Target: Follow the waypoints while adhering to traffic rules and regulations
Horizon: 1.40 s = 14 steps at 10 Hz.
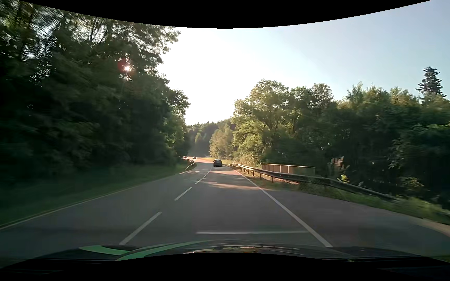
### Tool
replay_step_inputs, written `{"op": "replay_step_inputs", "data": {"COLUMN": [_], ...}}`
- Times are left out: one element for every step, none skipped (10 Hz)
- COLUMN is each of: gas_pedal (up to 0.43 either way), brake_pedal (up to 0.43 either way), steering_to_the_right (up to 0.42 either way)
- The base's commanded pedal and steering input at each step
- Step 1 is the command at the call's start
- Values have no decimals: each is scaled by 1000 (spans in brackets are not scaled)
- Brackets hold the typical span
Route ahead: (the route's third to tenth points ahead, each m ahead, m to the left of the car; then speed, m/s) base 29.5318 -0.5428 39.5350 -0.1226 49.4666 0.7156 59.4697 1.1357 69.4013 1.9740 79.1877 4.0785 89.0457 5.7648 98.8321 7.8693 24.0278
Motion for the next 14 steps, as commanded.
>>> {"op": "replay_step_inputs", "data": {"gas_pedal": [197, 189, 169, 157, 138, 138, 138, 138, 130, 130, 130, 130, 138, 138], "brake_pedal": [0, 0, 0, 0, 0, 0, 0, 0, 0, 0, 0, 0, 0, 0], "steering_to_the_right": [-7, -7, -7, -7, -8, -8, -9, -10, -10, -9, -8, -8, -8, -8]}}
